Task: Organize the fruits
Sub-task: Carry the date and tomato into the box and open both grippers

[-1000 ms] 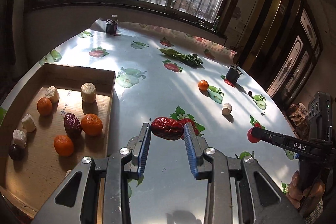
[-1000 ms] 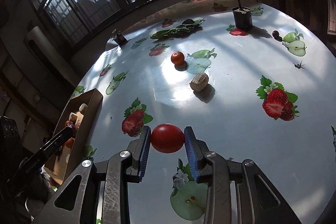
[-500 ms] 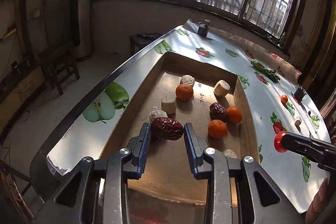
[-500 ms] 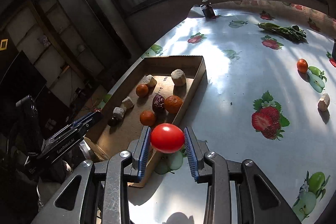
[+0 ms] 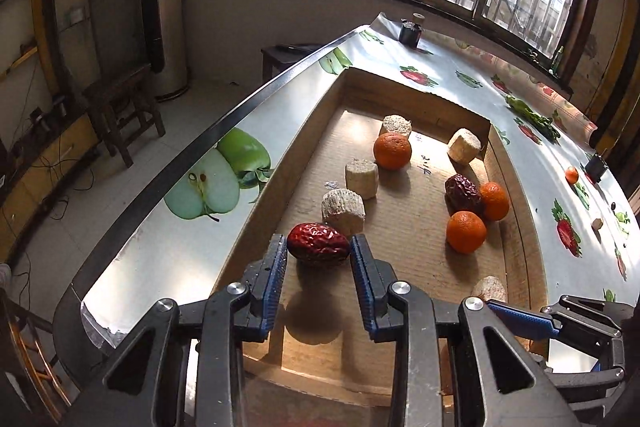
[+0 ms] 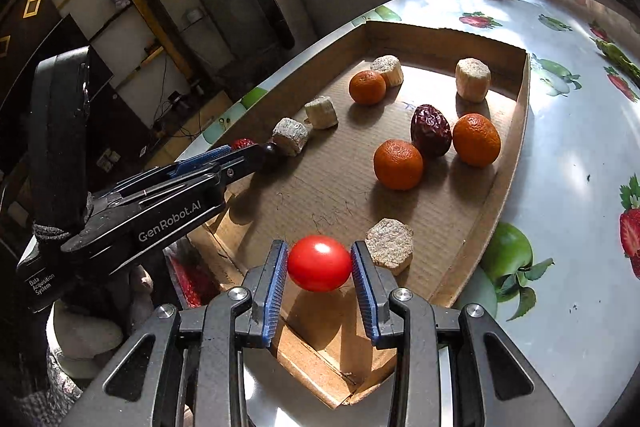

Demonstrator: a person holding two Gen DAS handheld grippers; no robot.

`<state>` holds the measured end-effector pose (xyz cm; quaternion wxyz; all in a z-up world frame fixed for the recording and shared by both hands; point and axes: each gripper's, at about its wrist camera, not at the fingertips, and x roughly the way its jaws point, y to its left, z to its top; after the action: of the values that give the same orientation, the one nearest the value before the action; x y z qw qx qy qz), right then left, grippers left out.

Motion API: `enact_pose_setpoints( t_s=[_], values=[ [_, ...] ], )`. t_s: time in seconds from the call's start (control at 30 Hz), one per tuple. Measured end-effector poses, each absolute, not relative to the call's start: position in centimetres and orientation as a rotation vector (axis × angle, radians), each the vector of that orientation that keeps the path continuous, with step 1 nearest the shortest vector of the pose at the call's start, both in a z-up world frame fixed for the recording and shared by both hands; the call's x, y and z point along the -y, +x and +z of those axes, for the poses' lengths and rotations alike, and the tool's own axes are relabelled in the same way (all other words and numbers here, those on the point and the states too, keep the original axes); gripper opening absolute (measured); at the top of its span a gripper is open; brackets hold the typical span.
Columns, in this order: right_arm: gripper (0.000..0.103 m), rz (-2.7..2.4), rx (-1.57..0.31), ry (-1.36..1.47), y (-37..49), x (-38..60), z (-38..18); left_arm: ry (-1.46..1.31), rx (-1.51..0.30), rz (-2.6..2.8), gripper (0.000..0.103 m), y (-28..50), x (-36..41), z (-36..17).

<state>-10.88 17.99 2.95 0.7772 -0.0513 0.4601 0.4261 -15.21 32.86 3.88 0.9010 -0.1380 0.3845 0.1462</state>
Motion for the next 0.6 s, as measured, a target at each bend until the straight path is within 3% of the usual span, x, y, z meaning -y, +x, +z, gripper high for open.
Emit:
enact_pose_setpoints(
  t_s=[0.13,0.3,0.53,0.6],
  values=[
    [0.037,0.905,-0.97,-0.168,-11.3,-18.6,2.8,-0.294,-0.798,0.302,0.034,-15.2,-32.8,4.0],
    [0.046,0.901,-0.957,-0.157,-11.3,-18.3,2.9,-0.283,-0.768,0.32,0.05,-15.8,-32.4,4.9],
    [0.046,0.893,-0.902,-0.069,-12.0,-15.7,5.0,-0.173,-0.688,0.392,0.06,-17.4,-29.9,7.6],
    [0.049,0.883,-0.881,-0.045,-12.3,-14.7,5.7,-0.138,-0.655,0.416,0.068,-18.0,-28.9,8.5]
  ],
)
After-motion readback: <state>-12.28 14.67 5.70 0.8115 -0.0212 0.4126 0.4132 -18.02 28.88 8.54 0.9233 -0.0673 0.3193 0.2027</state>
